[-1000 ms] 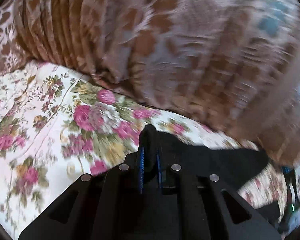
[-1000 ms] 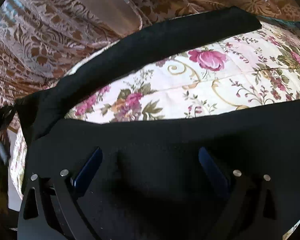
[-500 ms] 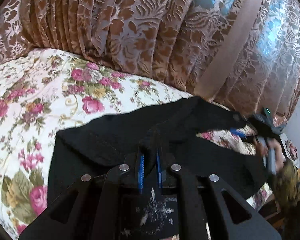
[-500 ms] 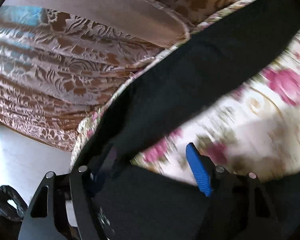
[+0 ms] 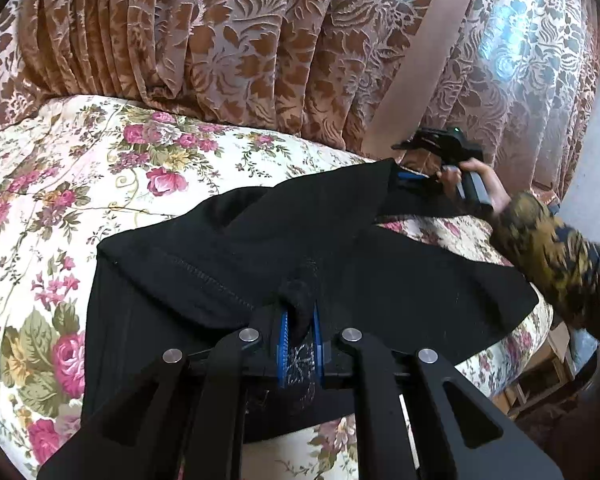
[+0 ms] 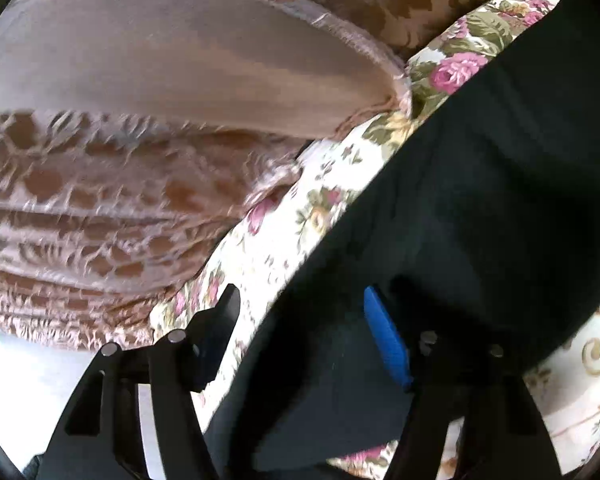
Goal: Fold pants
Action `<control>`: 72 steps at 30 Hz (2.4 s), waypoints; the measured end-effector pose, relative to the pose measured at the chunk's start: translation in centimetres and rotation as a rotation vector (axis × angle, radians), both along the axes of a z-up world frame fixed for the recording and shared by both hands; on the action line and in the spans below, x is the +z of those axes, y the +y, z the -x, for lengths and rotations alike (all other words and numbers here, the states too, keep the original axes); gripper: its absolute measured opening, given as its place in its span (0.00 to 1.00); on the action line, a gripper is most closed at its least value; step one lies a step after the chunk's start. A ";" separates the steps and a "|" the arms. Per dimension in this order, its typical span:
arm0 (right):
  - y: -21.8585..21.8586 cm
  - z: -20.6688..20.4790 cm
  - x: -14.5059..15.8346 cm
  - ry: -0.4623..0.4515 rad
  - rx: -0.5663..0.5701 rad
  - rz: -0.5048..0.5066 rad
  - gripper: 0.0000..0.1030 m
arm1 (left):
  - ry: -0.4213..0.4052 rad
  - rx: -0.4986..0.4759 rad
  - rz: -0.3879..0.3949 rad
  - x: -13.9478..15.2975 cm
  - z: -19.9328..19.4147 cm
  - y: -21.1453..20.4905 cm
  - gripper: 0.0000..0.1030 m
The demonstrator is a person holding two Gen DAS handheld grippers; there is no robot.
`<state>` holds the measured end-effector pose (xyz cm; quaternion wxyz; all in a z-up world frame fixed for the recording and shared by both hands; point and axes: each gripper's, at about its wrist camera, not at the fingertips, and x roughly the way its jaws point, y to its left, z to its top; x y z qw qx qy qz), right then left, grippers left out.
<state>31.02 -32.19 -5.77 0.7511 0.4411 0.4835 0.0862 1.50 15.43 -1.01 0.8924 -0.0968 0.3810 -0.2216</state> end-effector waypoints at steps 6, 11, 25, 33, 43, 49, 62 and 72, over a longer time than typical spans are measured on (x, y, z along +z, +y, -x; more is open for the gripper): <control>-0.2 -1.1 -0.2 0.045 0.019 0.111 0.11 | -0.006 0.005 -0.019 0.4 0.0 0.7 0.08; -1.0 1.8 2.4 -0.055 0.050 0.128 0.07 | -0.058 0.133 -0.083 2.1 -4.1 3.0 0.08; -2.7 19.9 8.3 -0.335 0.165 0.088 0.06 | -0.129 0.361 0.023 4.8 -7.6 8.8 0.08; -0.7 27.3 2.0 -0.203 0.229 0.137 0.06 | 0.078 0.417 0.077 -3.1 0.6 10.0 0.11; 0.4 27.9 -1.8 -0.144 0.239 0.212 0.06 | 0.264 0.530 0.498 -6.7 7.4 13.4 0.40; 0.3 27.6 -2.5 -0.145 0.243 0.210 0.06 | 0.273 0.506 0.637 -6.2 6.6 12.0 0.54; 0.0 28.2 1.2 -0.225 0.238 0.227 0.05 | 0.189 0.489 0.430 -2.7 2.5 10.7 0.05; 0.2 34.7 1.1 -0.182 0.280 0.256 0.05 | 0.259 0.461 0.289 -6.1 4.4 10.7 0.05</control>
